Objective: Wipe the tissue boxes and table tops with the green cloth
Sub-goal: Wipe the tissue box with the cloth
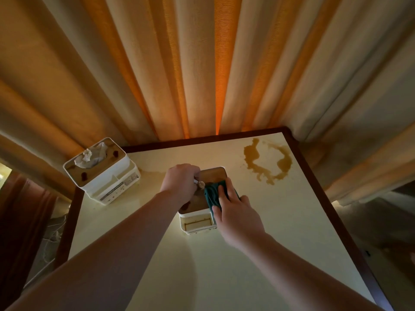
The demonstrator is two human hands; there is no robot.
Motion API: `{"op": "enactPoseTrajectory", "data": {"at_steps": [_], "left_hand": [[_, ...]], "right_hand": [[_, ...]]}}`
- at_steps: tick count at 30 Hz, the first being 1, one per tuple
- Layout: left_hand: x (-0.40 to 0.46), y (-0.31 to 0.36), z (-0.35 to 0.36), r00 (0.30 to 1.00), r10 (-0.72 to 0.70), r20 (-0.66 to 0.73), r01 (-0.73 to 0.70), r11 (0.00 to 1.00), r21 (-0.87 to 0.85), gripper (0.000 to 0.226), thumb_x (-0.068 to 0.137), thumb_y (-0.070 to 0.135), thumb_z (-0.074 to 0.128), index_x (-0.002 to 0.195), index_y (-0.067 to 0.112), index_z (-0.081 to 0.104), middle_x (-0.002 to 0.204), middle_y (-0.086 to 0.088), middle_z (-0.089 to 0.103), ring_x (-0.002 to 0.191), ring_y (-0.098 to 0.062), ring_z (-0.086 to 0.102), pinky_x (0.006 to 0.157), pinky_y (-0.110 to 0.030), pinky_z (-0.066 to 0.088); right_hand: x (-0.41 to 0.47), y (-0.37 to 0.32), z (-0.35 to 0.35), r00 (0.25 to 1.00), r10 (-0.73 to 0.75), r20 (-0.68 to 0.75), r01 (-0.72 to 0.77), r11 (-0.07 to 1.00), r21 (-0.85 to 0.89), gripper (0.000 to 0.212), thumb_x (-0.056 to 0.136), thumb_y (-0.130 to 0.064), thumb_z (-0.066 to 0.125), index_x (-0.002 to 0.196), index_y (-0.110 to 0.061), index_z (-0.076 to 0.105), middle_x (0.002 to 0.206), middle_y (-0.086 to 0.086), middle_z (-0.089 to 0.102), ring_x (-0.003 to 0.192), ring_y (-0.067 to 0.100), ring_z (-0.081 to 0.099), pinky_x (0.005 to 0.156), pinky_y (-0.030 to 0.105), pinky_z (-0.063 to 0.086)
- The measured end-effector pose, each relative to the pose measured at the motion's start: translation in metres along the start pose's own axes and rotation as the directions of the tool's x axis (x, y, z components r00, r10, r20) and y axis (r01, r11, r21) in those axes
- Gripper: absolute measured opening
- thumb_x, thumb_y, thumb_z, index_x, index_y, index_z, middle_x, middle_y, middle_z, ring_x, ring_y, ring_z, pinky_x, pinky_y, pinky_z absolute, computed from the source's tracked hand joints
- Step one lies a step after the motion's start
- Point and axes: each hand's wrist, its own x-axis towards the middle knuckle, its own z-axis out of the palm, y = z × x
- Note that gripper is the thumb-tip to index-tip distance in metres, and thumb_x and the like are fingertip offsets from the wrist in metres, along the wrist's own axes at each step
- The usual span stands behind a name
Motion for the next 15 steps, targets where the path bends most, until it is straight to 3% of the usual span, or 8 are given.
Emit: {"op": "enactPoseTrajectory", "data": {"at_steps": [5, 10, 15], "left_hand": [[0.001, -0.001, 0.000, 1.000, 0.012, 0.018, -0.012, 1.000, 0.006, 0.028, 0.083, 0.009, 0.067, 0.081, 0.035, 0.058, 0.088, 0.009, 0.058, 0.087, -0.019, 0.056, 0.070, -0.027, 0.035], [0.002, 0.001, -0.001, 1.000, 0.014, 0.021, -0.015, 0.999, 0.048, 0.018, 0.085, 0.012, 0.070, 0.089, 0.029, 0.064, 0.096, 0.006, 0.066, 0.093, -0.019, 0.060, 0.073, -0.028, 0.040], [0.001, 0.000, -0.002, 1.000, 0.002, 0.030, -0.002, 1.000, 0.012, 0.024, 0.084, 0.013, 0.070, 0.081, 0.034, 0.059, 0.092, 0.008, 0.064, 0.092, -0.018, 0.060, 0.072, -0.027, 0.039]], "right_hand": [[0.046, -0.006, -0.013, 1.000, 0.013, 0.005, -0.013, 0.998, -0.069, 0.064, 0.110, -0.046, 0.029, 0.166, -0.023, 0.009, 0.173, 0.001, -0.010, 0.133, 0.038, 0.042, 0.098, 0.043, 0.052], [0.012, -0.004, -0.005, 1.000, 0.011, 0.020, -0.010, 0.999, -0.036, 0.063, 0.110, -0.049, 0.026, 0.166, -0.023, 0.010, 0.173, -0.003, -0.010, 0.130, 0.031, 0.044, 0.094, 0.038, 0.053], [0.032, -0.008, -0.011, 1.000, 0.031, -0.004, -0.031, 0.999, -0.044, 0.064, 0.110, -0.046, 0.029, 0.166, -0.023, 0.008, 0.173, -0.001, -0.011, 0.132, 0.033, 0.042, 0.098, 0.040, 0.053]]}}
